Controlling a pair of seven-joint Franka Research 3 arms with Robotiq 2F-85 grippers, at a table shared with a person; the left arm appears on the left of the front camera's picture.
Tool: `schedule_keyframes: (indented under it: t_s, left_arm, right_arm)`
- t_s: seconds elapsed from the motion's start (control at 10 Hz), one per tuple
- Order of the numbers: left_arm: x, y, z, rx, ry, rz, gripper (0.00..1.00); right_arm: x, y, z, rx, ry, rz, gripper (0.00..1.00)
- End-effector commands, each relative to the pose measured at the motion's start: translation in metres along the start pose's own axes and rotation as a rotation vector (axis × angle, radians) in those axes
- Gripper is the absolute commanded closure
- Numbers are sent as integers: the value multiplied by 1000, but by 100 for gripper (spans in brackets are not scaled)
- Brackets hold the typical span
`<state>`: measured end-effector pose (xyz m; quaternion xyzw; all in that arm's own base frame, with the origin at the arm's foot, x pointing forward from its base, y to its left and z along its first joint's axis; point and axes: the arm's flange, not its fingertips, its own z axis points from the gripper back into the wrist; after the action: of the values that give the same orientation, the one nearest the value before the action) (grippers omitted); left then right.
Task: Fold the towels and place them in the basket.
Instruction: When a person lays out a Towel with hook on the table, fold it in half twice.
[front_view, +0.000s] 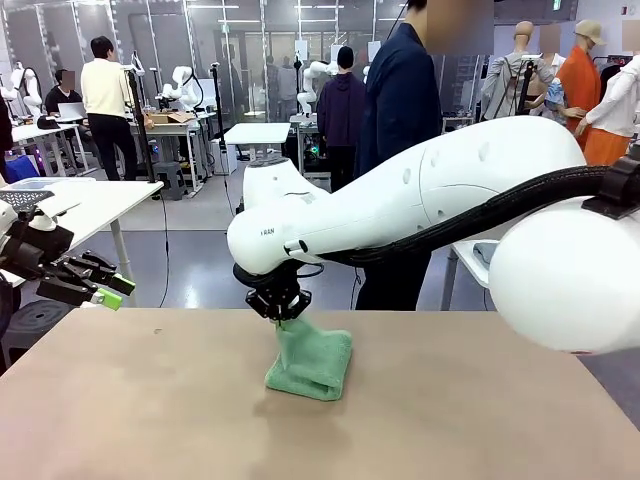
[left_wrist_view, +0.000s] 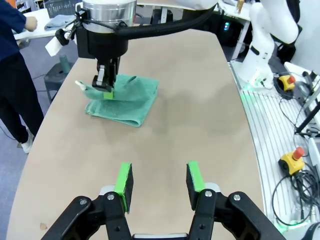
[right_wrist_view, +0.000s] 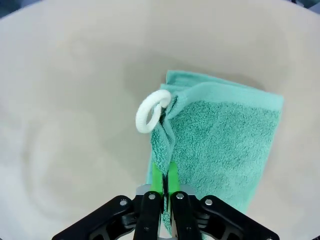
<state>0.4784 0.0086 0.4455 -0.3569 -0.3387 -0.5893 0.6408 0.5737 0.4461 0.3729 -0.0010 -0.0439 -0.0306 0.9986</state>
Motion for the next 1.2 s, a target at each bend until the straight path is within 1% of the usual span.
schedule_keyframes:
  t_s: [0.0,0.1,0.2,0.3,0.5,0.6,0.7,0.8,0.9,1.0,1.1]
  left_arm:
    - [1,0,2,-7,-8,-8,44]
    - [1,0,2,-7,-8,-8,44]
    - [1,0,2,-7,-8,-8,44]
    - [1,0,2,-7,-8,-8,44]
    - [1,0,2,-7,-8,-8,44]
    - [1,0,2,-7,-8,-8,44]
    - [1,0,2,-7,-8,-8,44]
    - [1,0,2,-7,-8,-8,44]
    - [1,0,2,-7,-8,-8,44]
    - [1,0,2,-7,-8,-8,44]
    - [1,0,2,-7,-8,-8,44]
  right_arm:
    - [3,-4,-7,-36,35,33,100]
    - [4,-3,-14,-40,43,25,100]
    - [5,-3,-20,-69,31,-1,100]
    - [5,-4,-25,-73,27,-21,100]
    - [6,0,-36,-54,49,-17,100]
    - [5,2,-38,-53,55,5,77]
    - [3,3,-38,-43,54,5,76]
    - [0,0,-36,-38,44,-9,57]
    - [-5,-5,-32,-25,13,-20,73]
    - [-15,-17,-24,-16,-14,-18,38]
    - [-28,-37,-17,0,-28,-9,53]
